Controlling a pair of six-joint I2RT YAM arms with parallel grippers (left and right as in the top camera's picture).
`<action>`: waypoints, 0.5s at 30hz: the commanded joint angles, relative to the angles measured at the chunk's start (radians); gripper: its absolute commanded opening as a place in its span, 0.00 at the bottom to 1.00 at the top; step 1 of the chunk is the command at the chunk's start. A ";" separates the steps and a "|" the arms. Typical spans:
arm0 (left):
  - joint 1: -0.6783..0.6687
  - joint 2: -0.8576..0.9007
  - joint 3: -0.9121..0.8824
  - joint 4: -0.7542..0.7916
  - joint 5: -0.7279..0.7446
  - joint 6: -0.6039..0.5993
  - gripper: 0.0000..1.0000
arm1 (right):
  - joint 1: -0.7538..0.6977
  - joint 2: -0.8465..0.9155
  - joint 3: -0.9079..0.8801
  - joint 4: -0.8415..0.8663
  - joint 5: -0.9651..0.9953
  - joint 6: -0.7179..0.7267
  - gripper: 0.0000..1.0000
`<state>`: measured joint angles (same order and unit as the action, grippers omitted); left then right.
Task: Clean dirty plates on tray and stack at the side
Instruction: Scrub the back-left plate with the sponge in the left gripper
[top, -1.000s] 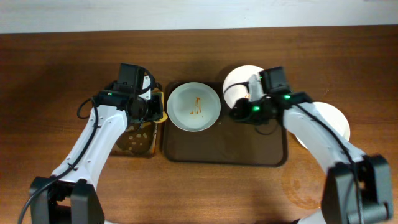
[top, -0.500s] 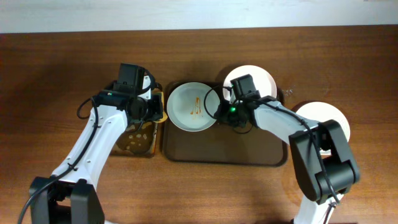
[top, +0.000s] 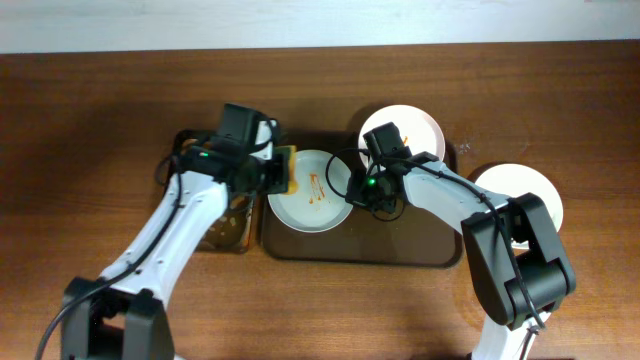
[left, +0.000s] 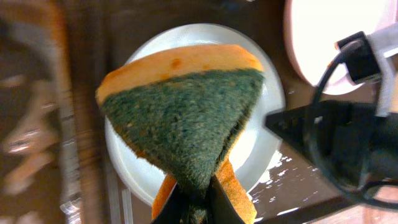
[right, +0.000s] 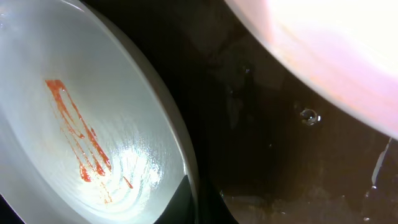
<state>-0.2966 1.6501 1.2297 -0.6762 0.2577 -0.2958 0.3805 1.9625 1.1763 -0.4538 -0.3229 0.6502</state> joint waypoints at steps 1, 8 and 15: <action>-0.049 0.087 -0.001 0.071 0.084 -0.107 0.00 | 0.005 0.021 -0.015 -0.022 0.044 -0.010 0.04; -0.049 0.267 -0.001 0.224 0.306 -0.186 0.00 | 0.005 0.021 -0.015 -0.021 0.048 -0.014 0.04; -0.053 0.402 -0.001 0.276 0.389 -0.176 0.00 | 0.005 0.021 -0.015 -0.020 0.048 -0.014 0.04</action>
<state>-0.3477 2.0106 1.2285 -0.4118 0.5861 -0.4763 0.3805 1.9625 1.1774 -0.4576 -0.3229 0.6491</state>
